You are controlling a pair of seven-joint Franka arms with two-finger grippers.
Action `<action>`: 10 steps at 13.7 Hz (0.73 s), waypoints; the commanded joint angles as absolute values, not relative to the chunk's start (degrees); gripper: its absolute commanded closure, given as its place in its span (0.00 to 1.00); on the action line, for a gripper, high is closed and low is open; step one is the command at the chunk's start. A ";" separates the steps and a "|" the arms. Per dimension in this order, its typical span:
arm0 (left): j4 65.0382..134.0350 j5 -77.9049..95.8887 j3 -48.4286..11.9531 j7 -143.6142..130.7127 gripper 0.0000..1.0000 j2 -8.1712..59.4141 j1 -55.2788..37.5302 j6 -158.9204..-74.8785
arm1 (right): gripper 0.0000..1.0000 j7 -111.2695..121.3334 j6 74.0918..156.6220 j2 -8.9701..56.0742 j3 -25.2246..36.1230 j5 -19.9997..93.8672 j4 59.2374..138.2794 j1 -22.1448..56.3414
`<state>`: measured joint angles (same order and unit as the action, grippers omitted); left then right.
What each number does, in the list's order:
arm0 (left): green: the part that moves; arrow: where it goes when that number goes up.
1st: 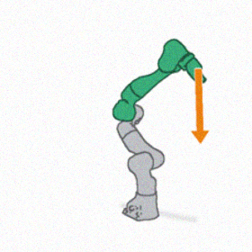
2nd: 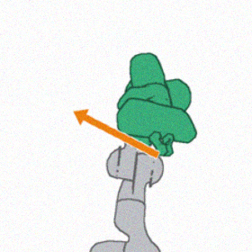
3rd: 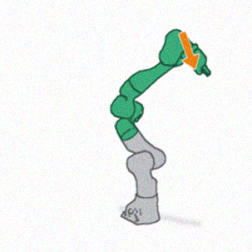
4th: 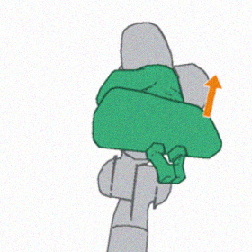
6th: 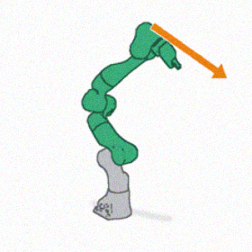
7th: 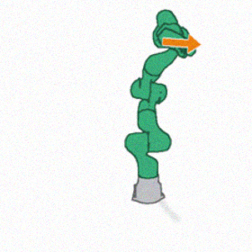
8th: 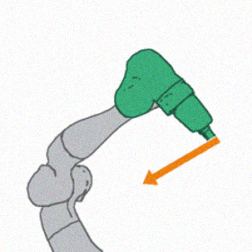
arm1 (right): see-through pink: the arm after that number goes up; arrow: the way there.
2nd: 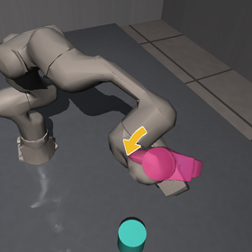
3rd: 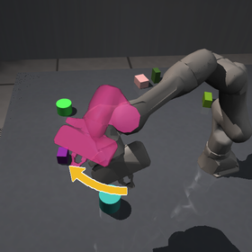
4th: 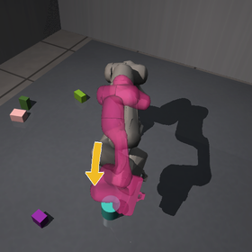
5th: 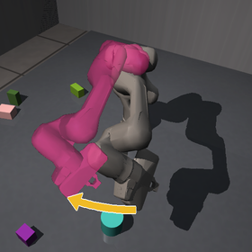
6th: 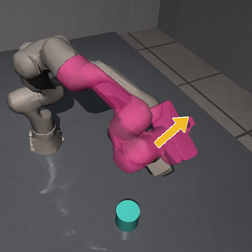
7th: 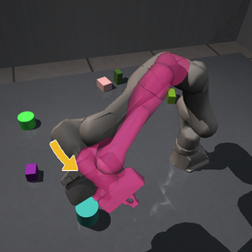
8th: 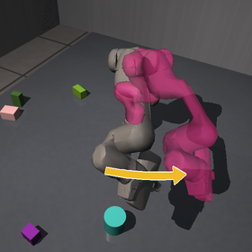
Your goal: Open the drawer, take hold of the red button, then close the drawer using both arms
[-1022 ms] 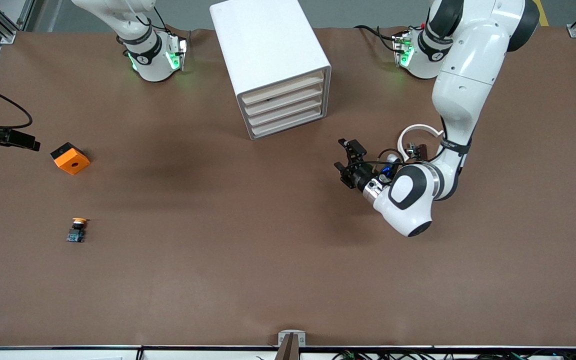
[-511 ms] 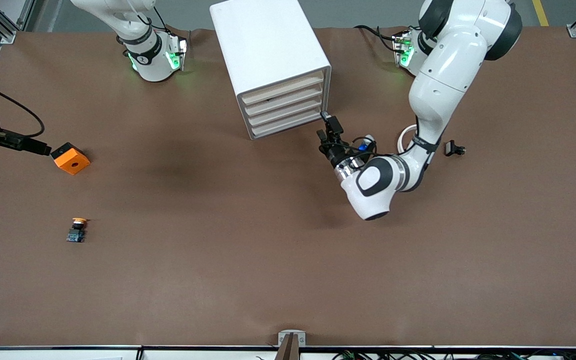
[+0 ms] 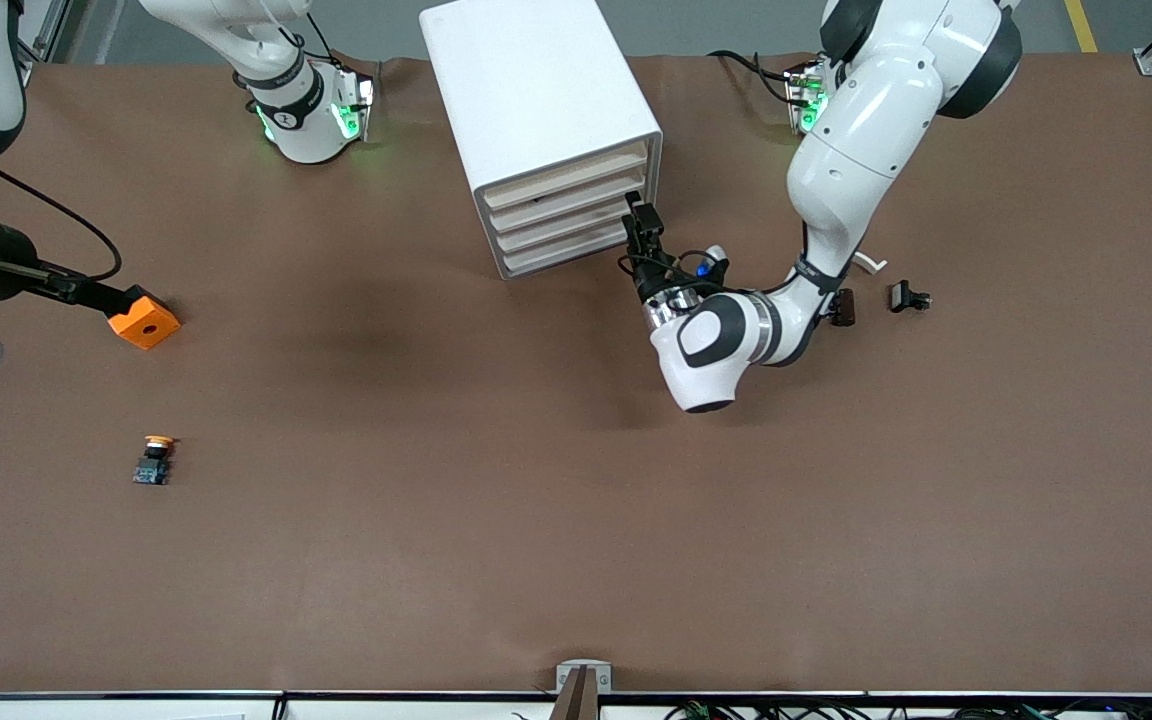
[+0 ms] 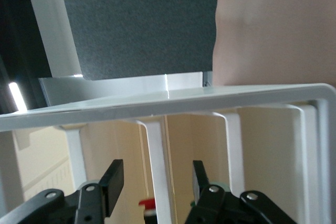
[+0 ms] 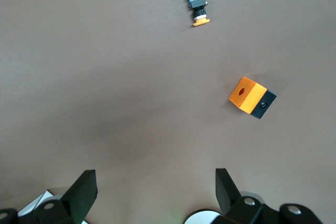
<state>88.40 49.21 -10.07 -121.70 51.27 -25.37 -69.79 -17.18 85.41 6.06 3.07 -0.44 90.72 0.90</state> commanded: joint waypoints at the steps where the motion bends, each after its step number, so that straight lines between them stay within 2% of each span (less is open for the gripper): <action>1: 90.61 50.27 -9.93 -122.52 0.43 50.36 -26.98 -69.17 | 0.00 -22.21 84.46 6.33 3.34 0.35 89.65 2.98; 2: 90.70 50.01 -9.93 -122.52 0.43 50.45 -27.59 -69.17 | 0.00 -23.45 84.55 6.33 3.34 0.44 89.65 3.68; 3: 90.70 49.66 -9.93 -122.43 0.48 50.71 -28.47 -69.08 | 0.00 -23.64 84.55 6.33 3.34 1.05 89.65 3.87; 5: 91.40 49.66 -9.93 -122.34 0.60 50.80 -29.70 -68.82 | 0.00 -25.39 84.64 6.33 3.34 1.58 89.56 4.39; 7: 91.32 49.66 -10.02 -121.82 0.77 50.54 -29.62 -68.64 | 0.00 -29.86 84.90 6.42 3.43 1.67 89.65 6.14; 10: 91.06 49.83 -9.93 -121.64 0.91 50.62 -28.66 -68.55 | 0.00 -34.96 85.43 6.50 3.34 1.76 89.56 8.69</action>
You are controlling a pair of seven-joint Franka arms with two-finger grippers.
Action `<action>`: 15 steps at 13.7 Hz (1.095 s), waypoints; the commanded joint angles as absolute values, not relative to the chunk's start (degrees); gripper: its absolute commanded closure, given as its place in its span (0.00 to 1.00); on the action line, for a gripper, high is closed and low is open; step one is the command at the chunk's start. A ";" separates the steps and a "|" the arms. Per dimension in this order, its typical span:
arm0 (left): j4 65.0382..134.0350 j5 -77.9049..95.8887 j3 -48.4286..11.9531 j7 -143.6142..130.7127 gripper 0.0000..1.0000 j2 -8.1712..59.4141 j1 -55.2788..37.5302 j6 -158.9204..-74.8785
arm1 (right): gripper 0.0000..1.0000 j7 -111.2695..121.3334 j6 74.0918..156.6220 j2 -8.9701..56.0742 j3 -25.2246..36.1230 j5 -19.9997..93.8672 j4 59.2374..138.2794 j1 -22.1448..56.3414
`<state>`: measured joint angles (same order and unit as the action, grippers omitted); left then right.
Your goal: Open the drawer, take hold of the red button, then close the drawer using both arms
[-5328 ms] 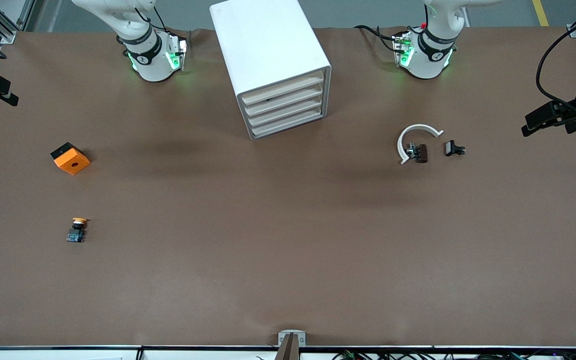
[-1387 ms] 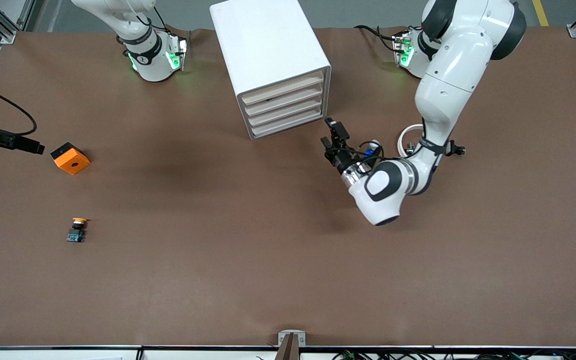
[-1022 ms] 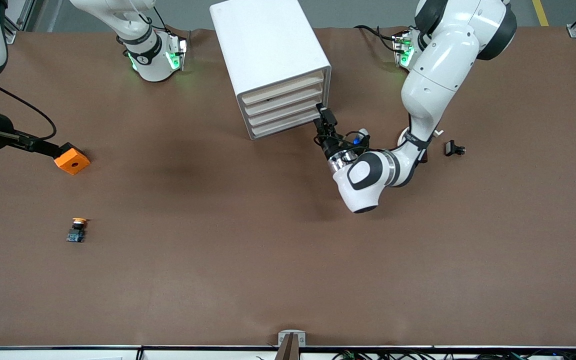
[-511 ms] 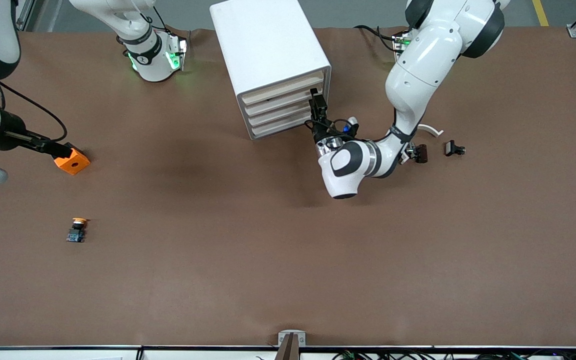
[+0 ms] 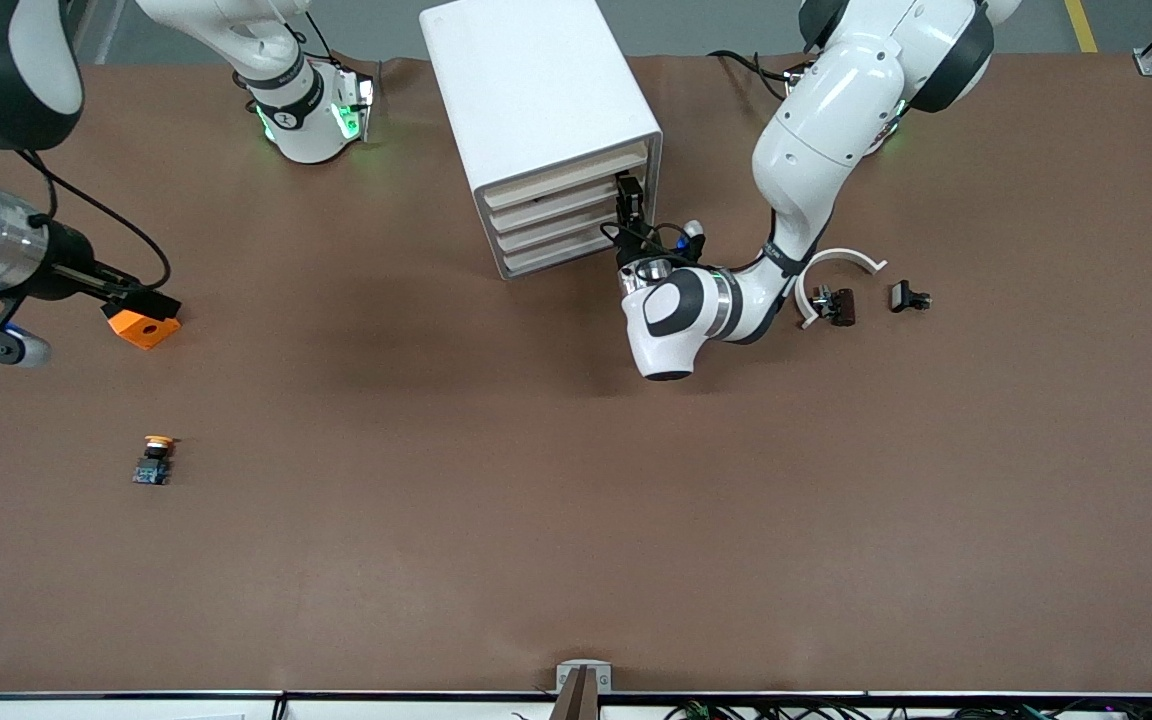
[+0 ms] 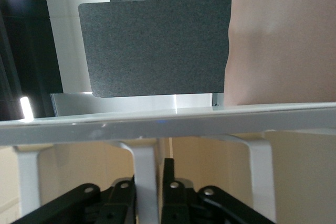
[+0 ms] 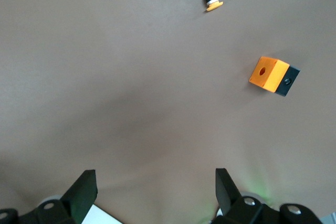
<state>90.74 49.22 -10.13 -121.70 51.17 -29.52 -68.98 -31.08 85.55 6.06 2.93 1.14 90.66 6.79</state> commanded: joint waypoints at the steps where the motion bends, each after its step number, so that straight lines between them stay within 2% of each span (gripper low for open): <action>1: 90.88 49.66 -9.76 -121.55 0.96 50.62 -28.30 -68.64 | 0.00 -36.55 85.86 6.59 3.43 1.76 89.56 9.92; 4: 88.87 49.75 -9.32 -121.73 0.99 50.36 -25.41 -68.73 | 0.00 -45.67 91.30 7.73 3.43 7.63 89.65 11.77; 15: 85.17 50.54 -9.32 -121.64 0.93 50.80 -14.95 -69.79 | 0.00 -64.15 100.63 15.29 3.43 7.30 89.65 27.58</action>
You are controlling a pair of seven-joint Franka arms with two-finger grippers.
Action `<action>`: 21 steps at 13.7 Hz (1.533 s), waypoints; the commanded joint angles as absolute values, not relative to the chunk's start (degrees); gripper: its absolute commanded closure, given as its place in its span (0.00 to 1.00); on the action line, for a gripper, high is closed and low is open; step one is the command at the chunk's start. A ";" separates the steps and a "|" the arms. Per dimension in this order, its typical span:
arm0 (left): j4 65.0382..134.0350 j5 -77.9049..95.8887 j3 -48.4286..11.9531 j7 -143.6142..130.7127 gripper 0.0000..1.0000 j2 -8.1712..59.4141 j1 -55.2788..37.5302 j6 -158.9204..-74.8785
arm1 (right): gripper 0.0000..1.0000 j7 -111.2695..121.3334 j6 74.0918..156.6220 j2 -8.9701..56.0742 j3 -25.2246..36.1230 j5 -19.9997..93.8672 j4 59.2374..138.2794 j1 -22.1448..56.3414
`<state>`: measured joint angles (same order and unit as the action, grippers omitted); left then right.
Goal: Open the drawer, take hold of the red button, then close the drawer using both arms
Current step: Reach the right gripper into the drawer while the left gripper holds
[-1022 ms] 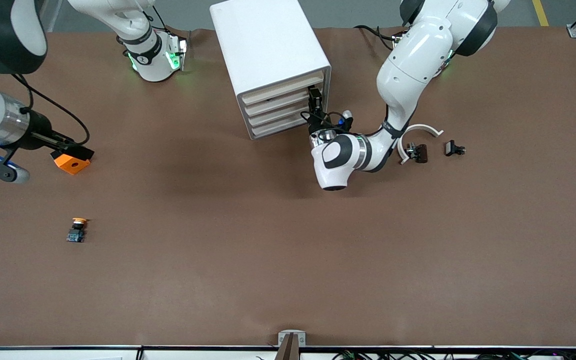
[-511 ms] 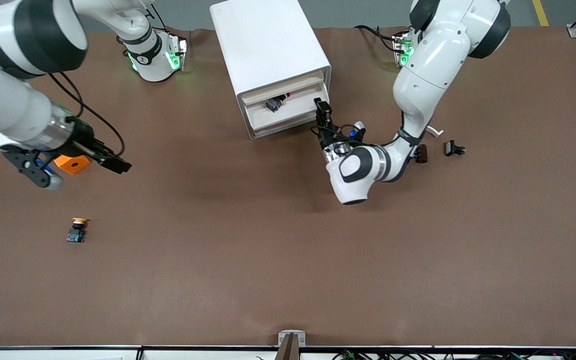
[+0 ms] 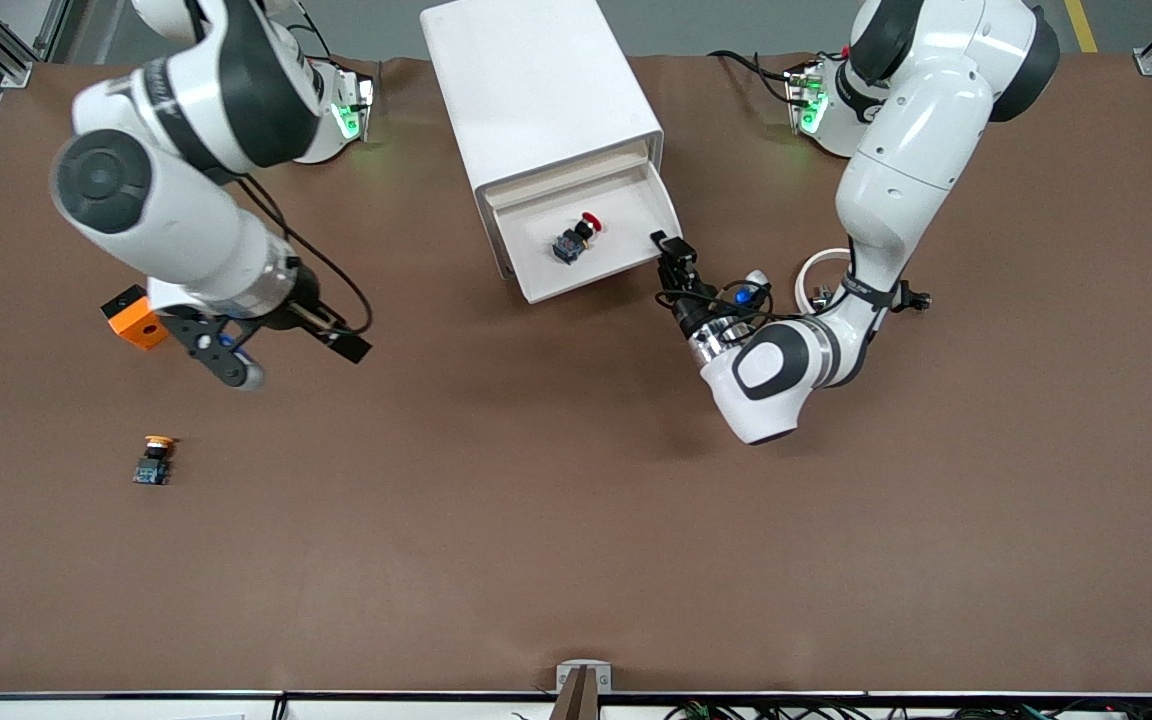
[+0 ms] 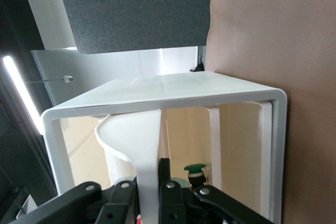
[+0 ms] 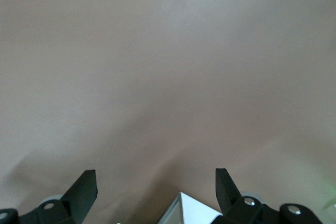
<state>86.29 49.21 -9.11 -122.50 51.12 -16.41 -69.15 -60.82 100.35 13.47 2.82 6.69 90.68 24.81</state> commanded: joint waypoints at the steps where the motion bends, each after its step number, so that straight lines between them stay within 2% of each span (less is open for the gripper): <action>1: 85.17 50.54 -9.32 -121.64 0.93 50.80 -14.51 -69.87 | 0.00 -65.73 100.63 16.16 3.43 7.38 89.56 28.99; 2: 85.17 50.54 -9.32 -121.64 0.92 50.80 -14.15 -70.05 | 0.00 -68.09 100.63 17.22 3.43 7.47 89.39 30.57; 4: 85.17 50.01 -9.32 -121.47 0.76 50.63 -13.89 -70.40 | 0.00 -72.58 100.63 20.46 3.43 7.64 86.07 32.33; 5: 85.17 49.66 -9.32 -121.20 0.63 50.63 -13.89 -70.66 | 0.00 -74.08 100.37 22.57 3.43 7.56 83.17 33.21; 7: 85.08 48.35 -9.14 -117.80 0.10 50.28 -13.01 -70.75 | 0.00 -76.63 100.19 24.34 3.34 7.91 80.25 33.66; 8: 84.90 47.73 -9.31 -115.77 0.00 50.19 -12.05 -70.75 | 0.00 -76.99 100.37 24.69 3.34 7.82 80.16 34.71; 13: 79.12 46.85 -9.40 -109.79 0.00 48.87 -8.88 -70.66 | 0.00 -81.38 100.63 27.68 3.43 7.73 79.81 40.33; 17: 77.61 44.04 -9.14 -96.64 0.00 47.99 -8.53 -70.84 | 0.00 -83.23 100.63 35.14 3.43 7.56 73.23 45.16; 21: 76.82 43.51 -3.97 -76.87 0.00 46.85 -8.88 -73.29 | 0.00 -82.88 100.02 36.39 3.43 7.56 72.68 47.72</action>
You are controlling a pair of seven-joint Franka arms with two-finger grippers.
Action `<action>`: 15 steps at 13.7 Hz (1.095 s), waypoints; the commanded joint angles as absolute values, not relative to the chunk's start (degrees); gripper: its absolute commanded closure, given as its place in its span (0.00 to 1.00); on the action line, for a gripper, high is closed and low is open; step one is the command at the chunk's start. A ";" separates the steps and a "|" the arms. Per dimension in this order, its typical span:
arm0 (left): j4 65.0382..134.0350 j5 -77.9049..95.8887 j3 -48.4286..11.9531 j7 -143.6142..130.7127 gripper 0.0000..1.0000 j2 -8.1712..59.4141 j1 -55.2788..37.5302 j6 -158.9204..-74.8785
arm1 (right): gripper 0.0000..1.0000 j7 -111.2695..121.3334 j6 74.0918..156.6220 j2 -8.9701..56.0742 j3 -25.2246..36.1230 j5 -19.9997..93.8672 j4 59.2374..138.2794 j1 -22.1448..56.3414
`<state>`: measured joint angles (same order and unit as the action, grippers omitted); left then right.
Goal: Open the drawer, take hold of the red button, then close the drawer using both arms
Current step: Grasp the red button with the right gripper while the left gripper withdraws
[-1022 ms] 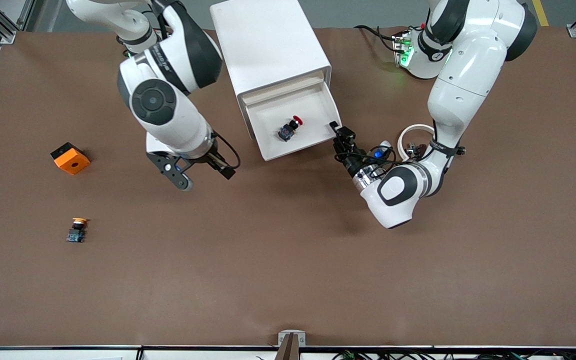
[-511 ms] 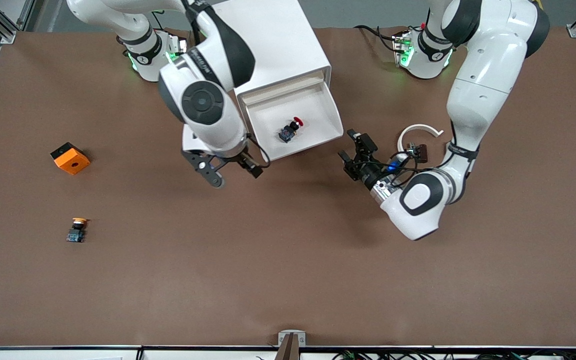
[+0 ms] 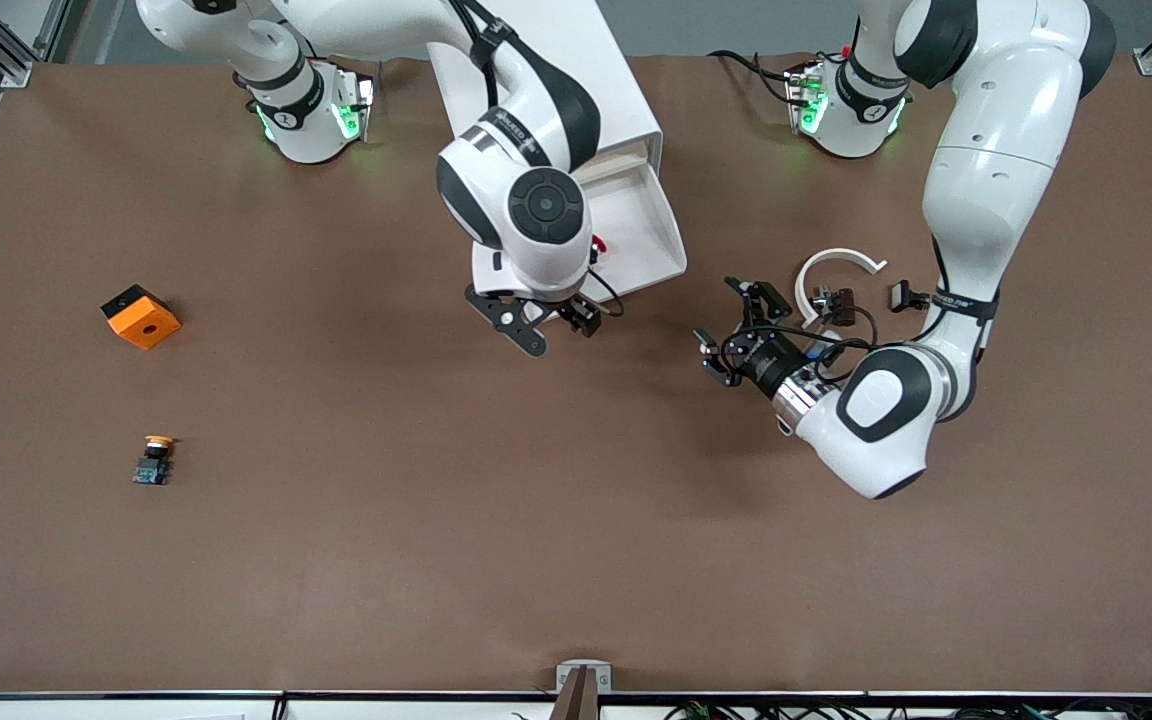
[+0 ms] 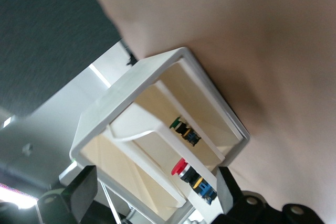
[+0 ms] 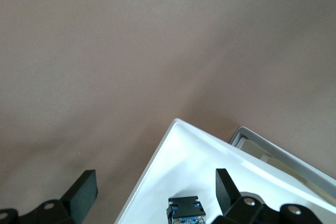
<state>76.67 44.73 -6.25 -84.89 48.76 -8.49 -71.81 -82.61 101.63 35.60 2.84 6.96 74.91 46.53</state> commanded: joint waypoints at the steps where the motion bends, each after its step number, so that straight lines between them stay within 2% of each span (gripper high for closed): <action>1: 76.82 42.29 -3.17 -71.68 0.00 46.67 -8.96 -75.48 | 0.00 -82.71 100.02 36.39 3.43 7.65 72.77 47.90; 6: 76.99 36.31 -3.08 -56.80 0.00 44.74 -9.58 -93.66 | 0.00 -82.71 96.52 36.21 3.43 7.47 73.04 49.74; 9: 76.90 32.89 -3.08 -53.01 0.00 43.78 -10.28 -100.26 | 0.00 -82.70 97.03 35.16 3.43 7.65 74.71 49.75; 11: 77.08 27.63 -2.99 -50.90 0.00 42.46 -11.68 -105.88 | 0.00 -83.32 99.13 34.28 3.43 7.65 76.54 50.27; 14: 77.17 20.94 -2.64 -50.80 0.00 41.58 -13.53 -112.30 | 0.00 -83.41 107.64 29.46 3.43 7.91 85.67 50.45; 15: 77.25 18.57 -2.20 -50.80 0.00 41.05 -14.49 -115.02 | 0.00 -83.41 108.27 29.18 3.43 7.91 86.48 50.71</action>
